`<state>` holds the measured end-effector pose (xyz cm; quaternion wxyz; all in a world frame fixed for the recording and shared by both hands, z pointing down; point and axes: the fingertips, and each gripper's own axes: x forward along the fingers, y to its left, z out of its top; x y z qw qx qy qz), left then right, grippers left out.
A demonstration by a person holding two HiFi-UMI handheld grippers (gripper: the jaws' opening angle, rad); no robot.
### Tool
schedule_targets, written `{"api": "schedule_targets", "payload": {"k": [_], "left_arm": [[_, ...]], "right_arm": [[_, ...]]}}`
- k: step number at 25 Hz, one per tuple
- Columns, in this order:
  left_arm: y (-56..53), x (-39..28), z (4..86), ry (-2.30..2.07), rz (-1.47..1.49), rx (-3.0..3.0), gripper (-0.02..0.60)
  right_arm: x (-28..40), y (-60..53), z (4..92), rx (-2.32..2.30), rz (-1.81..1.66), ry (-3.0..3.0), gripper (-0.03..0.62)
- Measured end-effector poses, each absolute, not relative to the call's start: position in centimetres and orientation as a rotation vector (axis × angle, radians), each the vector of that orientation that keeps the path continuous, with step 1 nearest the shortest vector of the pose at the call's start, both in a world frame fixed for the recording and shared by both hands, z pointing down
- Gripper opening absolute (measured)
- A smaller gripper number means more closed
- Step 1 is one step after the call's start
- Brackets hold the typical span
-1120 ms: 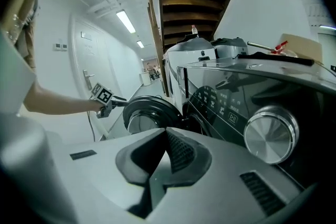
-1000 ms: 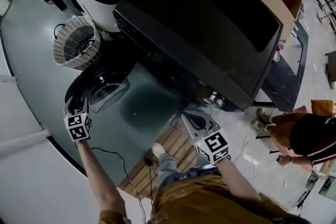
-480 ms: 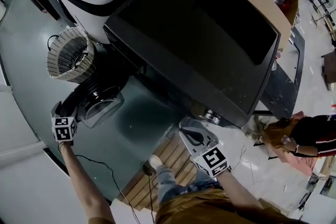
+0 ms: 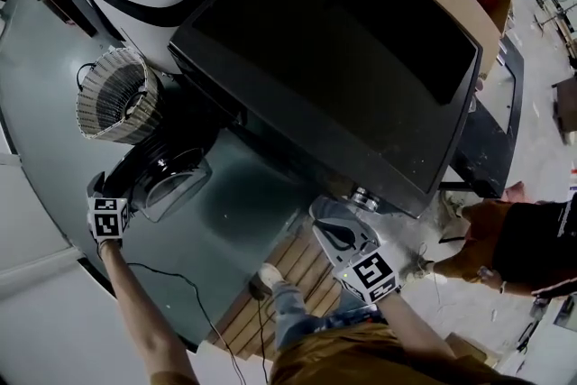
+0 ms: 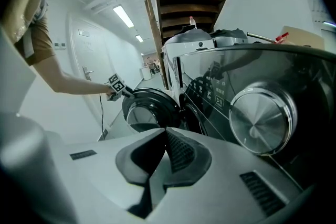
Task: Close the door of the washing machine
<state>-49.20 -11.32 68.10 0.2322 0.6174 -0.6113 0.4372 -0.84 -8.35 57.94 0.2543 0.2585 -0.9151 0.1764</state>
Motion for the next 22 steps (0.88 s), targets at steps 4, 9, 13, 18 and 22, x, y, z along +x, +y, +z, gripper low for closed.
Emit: {"api": "schedule_targets", "payload": {"k": [4,9,13,18,22], "left_arm": [[-11.7,-49.3,68.2,-1.689,1.195,1.709,0.354],[-11.6,-49.3,68.3,-1.703,1.192,1.705,0.354],[-11.3,-49.1,68.2,-1.696,1.184,1.703,0.353],[-10.8,-48.6,68.3,-1.703,1.172,1.692,0.353],[-10.3,-48.1,68.2,-1.684,1.184,1.679,0.351]], "right_arm": [[-0.4,-8.6,58.3,0.713,0.482,-2.474,0.014],[-0.3,-8.5,58.6,0.707,0.480,-2.468,0.014],[-0.7,-8.4,58.4,0.702,0.478,-2.470,0.013],[-0.9,-8.0,58.3,0.703,0.477,-2.475,0.013],[-0.7,-7.7,58.0,0.708,0.477,-2.482,0.013]]}}
